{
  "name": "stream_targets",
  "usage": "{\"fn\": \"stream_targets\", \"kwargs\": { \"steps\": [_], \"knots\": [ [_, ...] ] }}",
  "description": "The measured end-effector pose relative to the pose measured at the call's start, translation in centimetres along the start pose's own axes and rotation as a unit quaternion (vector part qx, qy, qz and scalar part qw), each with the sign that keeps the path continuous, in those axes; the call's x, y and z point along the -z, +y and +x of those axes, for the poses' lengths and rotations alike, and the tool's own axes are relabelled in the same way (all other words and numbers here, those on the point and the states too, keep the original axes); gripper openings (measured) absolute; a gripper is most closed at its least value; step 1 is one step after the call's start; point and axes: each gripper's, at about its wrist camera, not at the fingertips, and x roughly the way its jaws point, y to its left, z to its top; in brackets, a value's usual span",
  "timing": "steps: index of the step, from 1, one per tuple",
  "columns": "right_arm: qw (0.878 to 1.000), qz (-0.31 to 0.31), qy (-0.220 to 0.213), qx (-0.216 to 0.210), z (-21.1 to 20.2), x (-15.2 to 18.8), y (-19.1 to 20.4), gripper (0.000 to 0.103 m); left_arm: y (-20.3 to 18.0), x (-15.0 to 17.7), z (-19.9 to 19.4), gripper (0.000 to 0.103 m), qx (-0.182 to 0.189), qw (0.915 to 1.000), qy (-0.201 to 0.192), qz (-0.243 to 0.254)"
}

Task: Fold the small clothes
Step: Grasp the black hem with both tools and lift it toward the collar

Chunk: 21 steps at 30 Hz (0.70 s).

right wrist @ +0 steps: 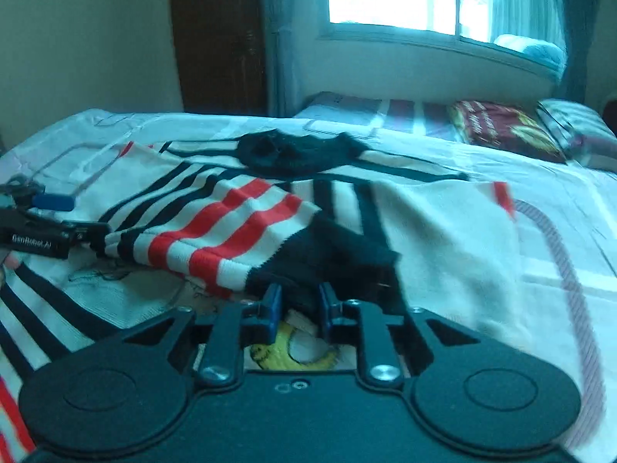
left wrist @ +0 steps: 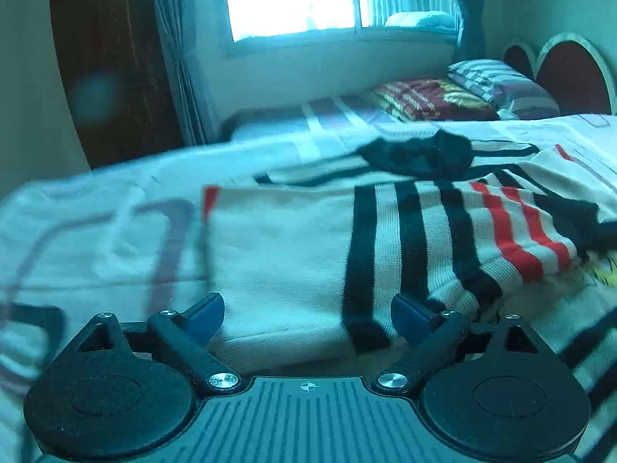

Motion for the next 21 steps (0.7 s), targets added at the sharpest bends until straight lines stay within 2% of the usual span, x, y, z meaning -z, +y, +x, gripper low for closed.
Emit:
{"fn": "stream_targets", "kwargs": {
  "steps": [1, 4, 6, 8, 10, 13, 16, 17, 19, 21],
  "knots": [
    [1.0, 0.019, -0.002, 0.001, -0.9, 0.3, -0.7, 0.033, 0.2, 0.4, -0.9, 0.093, 0.0, 1.0, -0.001, 0.004],
    [0.997, 0.075, 0.016, -0.007, -3.3, 1.9, -3.1, 0.035, 0.7, 2.6, -3.2, 0.093, -0.024, 0.999, 0.033, 0.021],
    [0.995, 0.1, 0.027, -0.006, -5.1, 3.5, -4.2, 0.037, 1.5, 4.4, -5.3, 0.093, -0.02, 0.9991, 0.036, 0.008],
    [0.993, 0.117, 0.03, -0.006, -7.3, 5.3, -4.8, 0.038, 2.8, 6.3, -7.5, 0.092, 0.002, 0.9981, 0.055, -0.027],
    [0.991, 0.129, 0.038, -0.011, -9.3, 7.1, -5.3, 0.038, 3.6, 8.0, -9.3, 0.078, 0.023, 0.9964, 0.067, -0.047],
    [0.988, 0.144, 0.054, -0.01, -12.1, 9.7, -5.6, 0.037, 4.8, 10.8, -11.6, 0.069, 0.06, 0.9883, 0.092, -0.106],
    [0.986, 0.158, 0.059, -0.014, -14.6, 11.8, -5.3, 0.036, 5.0, 12.8, -13.6, 0.067, 0.078, 0.984, 0.096, -0.128],
    [0.985, 0.164, 0.061, -0.012, -15.3, 12.3, -5.1, 0.036, 5.2, 13.2, -14.2, 0.067, 0.093, 0.9797, 0.099, -0.147],
    [0.982, 0.176, 0.064, -0.011, -16.5, 13.3, -4.7, 0.038, 5.0, 14.1, -15.1, 0.056, 0.122, 0.9724, 0.104, -0.17],
    [0.979, 0.191, 0.065, -0.009, -17.6, 14.2, -4.5, 0.038, 4.5, 14.9, -15.9, 0.051, 0.138, 0.9689, 0.107, -0.175]
  ]
}}
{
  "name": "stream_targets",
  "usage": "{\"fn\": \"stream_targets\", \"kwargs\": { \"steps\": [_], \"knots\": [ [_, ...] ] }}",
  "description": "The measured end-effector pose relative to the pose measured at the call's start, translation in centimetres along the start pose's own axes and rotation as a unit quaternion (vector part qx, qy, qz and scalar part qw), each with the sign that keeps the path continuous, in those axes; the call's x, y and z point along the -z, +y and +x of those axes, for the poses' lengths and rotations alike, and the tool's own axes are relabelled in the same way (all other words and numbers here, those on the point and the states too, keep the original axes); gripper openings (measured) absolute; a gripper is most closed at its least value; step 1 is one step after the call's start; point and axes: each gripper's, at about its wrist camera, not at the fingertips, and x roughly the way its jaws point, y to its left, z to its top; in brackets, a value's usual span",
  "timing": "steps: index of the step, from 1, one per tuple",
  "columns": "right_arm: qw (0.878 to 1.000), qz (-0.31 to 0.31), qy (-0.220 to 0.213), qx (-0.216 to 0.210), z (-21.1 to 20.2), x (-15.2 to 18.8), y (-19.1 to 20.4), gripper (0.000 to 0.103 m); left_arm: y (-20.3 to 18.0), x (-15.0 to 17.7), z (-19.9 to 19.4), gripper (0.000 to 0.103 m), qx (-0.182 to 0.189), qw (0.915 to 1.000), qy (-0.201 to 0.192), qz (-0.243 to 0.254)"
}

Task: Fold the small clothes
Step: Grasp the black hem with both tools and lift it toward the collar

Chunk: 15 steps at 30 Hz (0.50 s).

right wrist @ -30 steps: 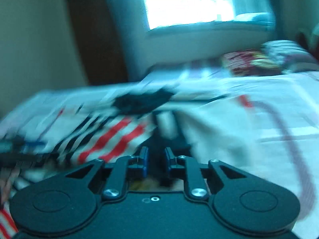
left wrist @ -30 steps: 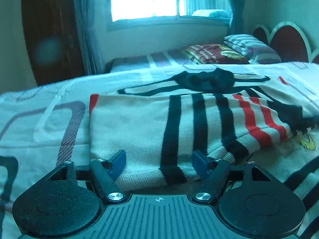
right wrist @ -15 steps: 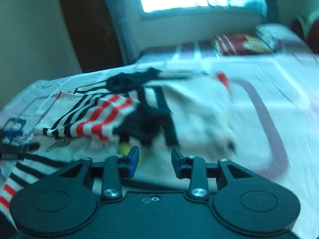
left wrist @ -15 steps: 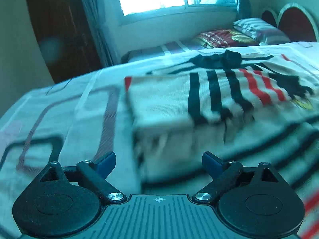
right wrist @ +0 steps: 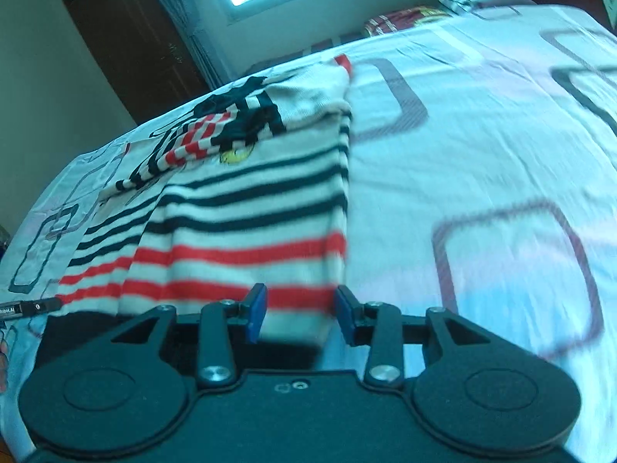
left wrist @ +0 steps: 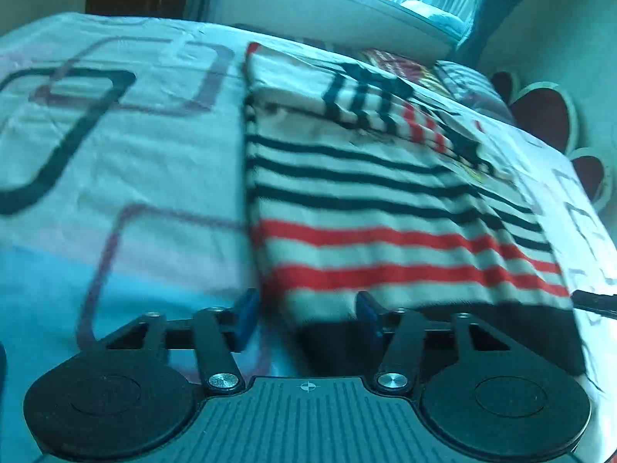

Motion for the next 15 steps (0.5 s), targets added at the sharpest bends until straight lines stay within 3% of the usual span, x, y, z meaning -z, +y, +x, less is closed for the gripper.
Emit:
{"fn": "stream_targets", "kwargs": {
  "steps": [7, 11, 14, 15],
  "knots": [
    [0.994, 0.098, 0.019, -0.055, -2.2, 4.1, -2.0, 0.039, 0.6, 3.6, -1.8, 0.048, 0.084, 0.9923, 0.011, -0.09],
    [0.984, 0.148, 0.02, -0.096, -2.4, 5.2, -2.6, 0.039, 2.7, 5.7, -2.0, 0.048, 0.153, 0.9711, 0.019, -0.182],
    [0.976, 0.177, 0.022, -0.124, -1.7, 5.3, -2.9, 0.04, 3.2, 5.8, -1.1, 0.047, 0.181, 0.9618, 0.022, -0.205],
    [0.973, 0.186, 0.021, -0.132, -1.5, 5.2, -3.1, 0.04, 3.2, 5.7, -0.6, 0.038, 0.182, 0.9608, 0.021, -0.208]
  ]
}}
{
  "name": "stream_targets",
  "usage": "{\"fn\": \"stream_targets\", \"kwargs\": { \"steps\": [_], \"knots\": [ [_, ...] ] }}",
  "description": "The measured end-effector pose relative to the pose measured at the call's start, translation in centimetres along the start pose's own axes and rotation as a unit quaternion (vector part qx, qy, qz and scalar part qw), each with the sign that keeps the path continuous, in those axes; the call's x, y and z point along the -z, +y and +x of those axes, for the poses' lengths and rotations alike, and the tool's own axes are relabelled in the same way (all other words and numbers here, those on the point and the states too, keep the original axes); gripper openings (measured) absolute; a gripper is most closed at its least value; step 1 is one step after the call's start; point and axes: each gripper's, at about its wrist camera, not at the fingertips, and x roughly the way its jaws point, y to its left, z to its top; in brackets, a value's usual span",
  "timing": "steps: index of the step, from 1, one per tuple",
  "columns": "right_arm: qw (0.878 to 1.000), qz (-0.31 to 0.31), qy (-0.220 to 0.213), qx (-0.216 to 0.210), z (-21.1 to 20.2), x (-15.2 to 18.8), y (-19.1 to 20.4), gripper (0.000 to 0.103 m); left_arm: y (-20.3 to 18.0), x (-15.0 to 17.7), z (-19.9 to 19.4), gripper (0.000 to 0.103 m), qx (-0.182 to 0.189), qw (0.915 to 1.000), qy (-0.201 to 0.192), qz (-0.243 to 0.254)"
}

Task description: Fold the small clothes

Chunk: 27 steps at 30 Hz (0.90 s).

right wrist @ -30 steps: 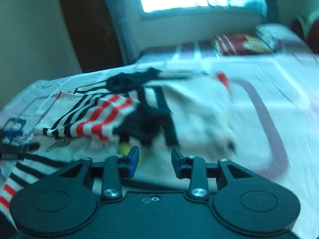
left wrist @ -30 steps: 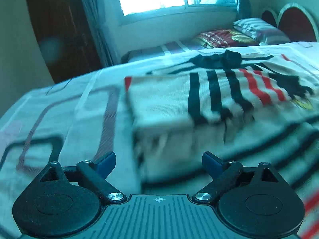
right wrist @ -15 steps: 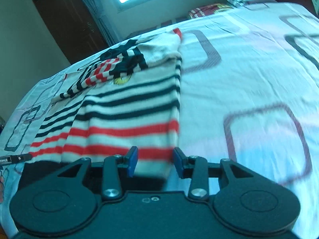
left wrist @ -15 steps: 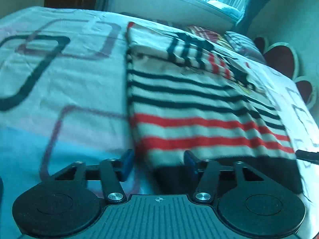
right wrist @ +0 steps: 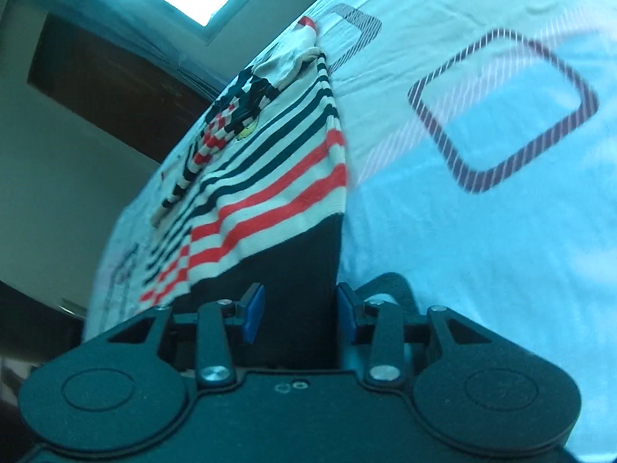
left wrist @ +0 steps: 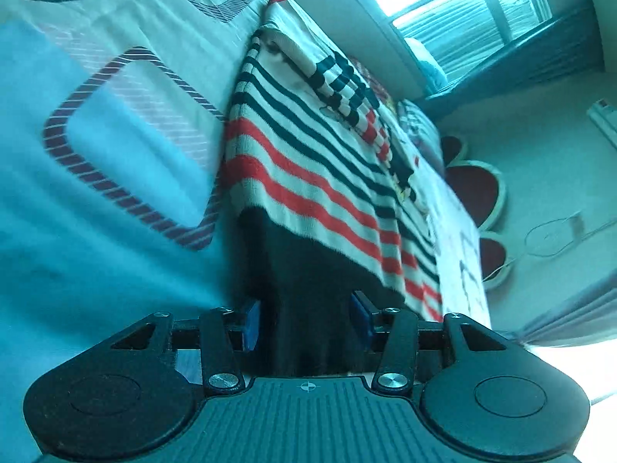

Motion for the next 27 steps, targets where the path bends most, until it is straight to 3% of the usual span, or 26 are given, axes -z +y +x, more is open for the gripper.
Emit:
{"fn": "stream_targets", "kwargs": {
  "steps": [1, 6, 8, 10, 11, 19, 21, 25, 27],
  "knots": [
    [1.0, 0.013, 0.0, -0.007, 0.2, -0.2, -0.3, 0.039, 0.1, -0.2, 0.5, 0.028, -0.004, 1.0, 0.002, -0.005],
    [0.999, 0.042, 0.007, -0.028, 1.2, -1.0, -0.8, 0.032, 0.4, -1.1, 2.0, 0.023, 0.008, 0.9998, 0.007, -0.017],
    [0.999, 0.033, 0.007, -0.02, 1.4, -1.1, -0.6, 0.024, 0.1, -1.3, 2.3, 0.023, 0.008, 0.9999, 0.008, -0.011],
    [1.0, 0.018, 0.009, -0.007, 1.5, -1.1, -0.3, 0.01, -0.1, -1.5, 2.5, 0.007, 0.002, 1.0, 0.005, -0.007],
    [1.0, 0.01, 0.002, 0.001, 1.2, -1.1, 0.0, 0.008, -0.3, -1.5, 2.3, 0.007, 0.005, 1.0, -0.001, -0.007],
    [0.996, -0.067, -0.065, -0.014, -2.8, -1.6, 3.5, 0.006, -1.4, -1.6, -1.6, 0.005, 0.031, 0.998, -0.054, 0.012],
    [0.994, -0.078, -0.073, -0.013, -3.1, -1.6, 3.8, 0.006, -1.0, -1.5, -2.2, 0.005, 0.022, 0.9979, -0.061, 0.009],
    [0.997, -0.061, -0.023, 0.049, -0.4, -1.3, 1.2, 0.006, 1.3, -0.8, -0.4, 0.005, -0.021, 0.9993, -0.032, -0.003],
    [0.998, -0.044, -0.011, 0.041, 0.2, -0.8, 0.5, 0.006, 1.7, -0.4, -0.2, 0.005, -0.007, 0.9991, -0.038, -0.016]
  ]
}}
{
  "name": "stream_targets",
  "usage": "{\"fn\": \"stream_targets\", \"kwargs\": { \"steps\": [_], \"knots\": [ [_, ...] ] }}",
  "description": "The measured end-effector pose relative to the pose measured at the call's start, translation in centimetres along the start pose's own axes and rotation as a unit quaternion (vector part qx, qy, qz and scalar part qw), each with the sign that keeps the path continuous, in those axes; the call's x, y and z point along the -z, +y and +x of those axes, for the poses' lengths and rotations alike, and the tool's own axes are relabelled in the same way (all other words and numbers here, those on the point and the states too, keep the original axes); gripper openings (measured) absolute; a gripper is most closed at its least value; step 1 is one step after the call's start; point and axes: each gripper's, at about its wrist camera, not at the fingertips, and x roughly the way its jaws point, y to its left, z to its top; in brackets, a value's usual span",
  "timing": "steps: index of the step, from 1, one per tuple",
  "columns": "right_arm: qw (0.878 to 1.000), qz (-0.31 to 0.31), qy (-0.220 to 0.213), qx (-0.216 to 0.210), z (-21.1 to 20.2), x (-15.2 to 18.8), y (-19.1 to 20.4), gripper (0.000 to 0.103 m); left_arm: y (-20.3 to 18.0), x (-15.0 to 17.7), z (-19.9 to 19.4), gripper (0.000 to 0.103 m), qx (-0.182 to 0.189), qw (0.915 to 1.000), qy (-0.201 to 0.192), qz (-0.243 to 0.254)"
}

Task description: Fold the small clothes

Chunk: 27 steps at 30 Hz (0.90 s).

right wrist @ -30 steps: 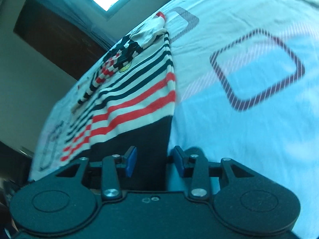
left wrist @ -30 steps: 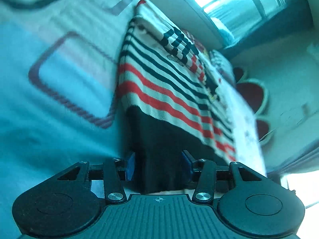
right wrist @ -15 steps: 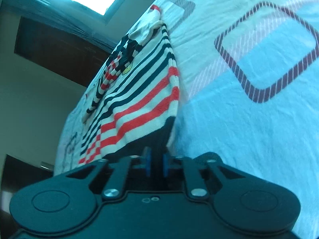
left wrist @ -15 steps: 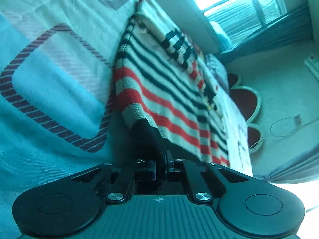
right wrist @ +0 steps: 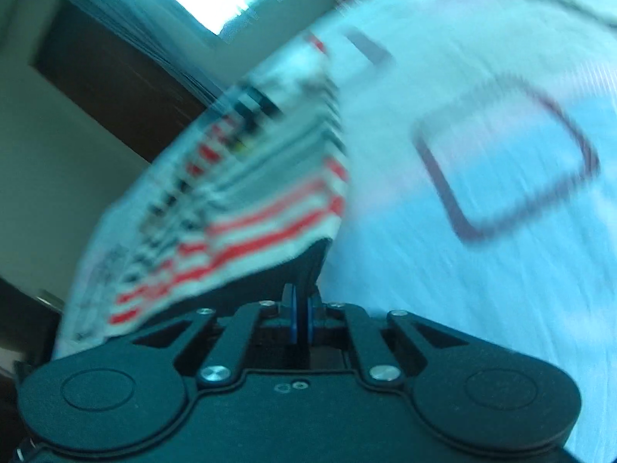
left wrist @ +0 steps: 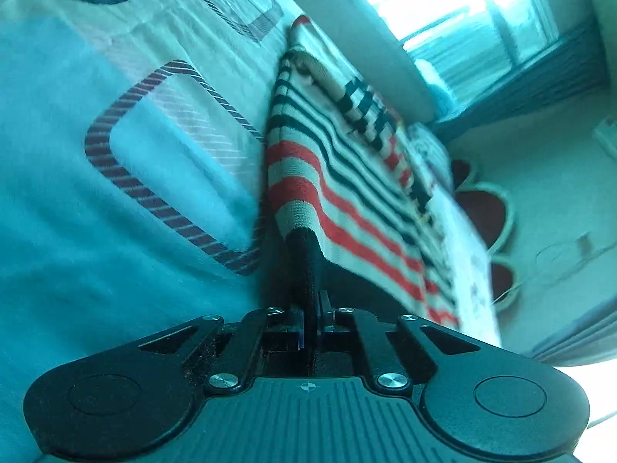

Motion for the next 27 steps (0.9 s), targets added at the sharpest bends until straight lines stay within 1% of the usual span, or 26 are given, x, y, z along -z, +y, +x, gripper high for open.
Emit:
{"fn": "stream_targets", "kwargs": {
  "steps": [2, 4, 6, 7, 9, 12, 16, 20, 22, 24, 25, 26, 27],
  "knots": [
    [1.0, 0.011, -0.006, -0.017, -0.4, 0.1, 0.1, 0.011, -0.2, 0.1, 0.0, 0.005, 0.002, 1.0, 0.004, -0.004],
    [0.999, 0.012, 0.0, -0.031, -0.3, 0.0, 0.1, 0.023, -0.4, 0.3, 0.1, 0.006, 0.012, 0.9999, 0.012, 0.003],
    [0.999, 0.019, 0.007, -0.034, 0.0, -0.1, -0.3, 0.024, -0.5, 0.6, 0.3, 0.006, 0.012, 0.9997, 0.018, 0.005],
    [0.999, 0.027, 0.013, -0.036, 0.3, -0.1, -0.6, 0.022, -0.4, 0.7, 0.3, 0.006, 0.012, 0.9998, 0.018, 0.003],
    [0.998, 0.034, 0.011, -0.041, 0.3, 0.0, -0.8, 0.022, -0.4, 0.9, 0.4, 0.006, 0.008, 0.9998, 0.016, 0.002],
    [0.999, 0.025, 0.014, -0.039, 0.3, 0.1, -0.6, 0.022, -0.5, 1.0, 0.5, 0.007, 0.001, 0.9998, 0.016, 0.006],
    [0.999, 0.018, 0.016, -0.037, 0.6, -0.2, -0.3, 0.022, -0.4, 0.4, 0.9, 0.007, 0.0, 0.9998, 0.021, 0.006],
    [0.999, 0.012, 0.02, -0.038, 0.9, -0.3, -0.2, 0.023, -0.4, -0.1, 1.5, 0.007, 0.003, 0.9997, 0.025, -0.004],
    [0.999, 0.015, 0.019, -0.04, 1.0, -0.5, -0.2, 0.023, -0.4, -0.2, 1.6, 0.009, 0.004, 0.9997, 0.024, -0.009],
    [0.999, 0.015, 0.02, -0.04, 1.2, -0.5, -0.1, 0.023, -0.6, 0.1, 1.7, 0.009, 0.0, 0.9998, 0.02, 0.0],
    [0.999, 0.016, 0.02, -0.038, 1.3, -0.5, -0.1, 0.016, -0.9, 0.2, 1.6, 0.009, -0.006, 0.9998, 0.017, 0.01],
    [0.999, 0.011, 0.021, -0.026, 1.4, -0.6, 0.0, 0.01, -1.0, 0.3, 1.6, 0.009, -0.01, 0.9997, 0.015, 0.017],
    [1.0, 0.001, 0.017, -0.012, 1.3, -0.6, 0.2, 0.006, -1.1, 0.3, 1.4, 0.005, -0.009, 0.9998, 0.007, 0.019]
  ]
}}
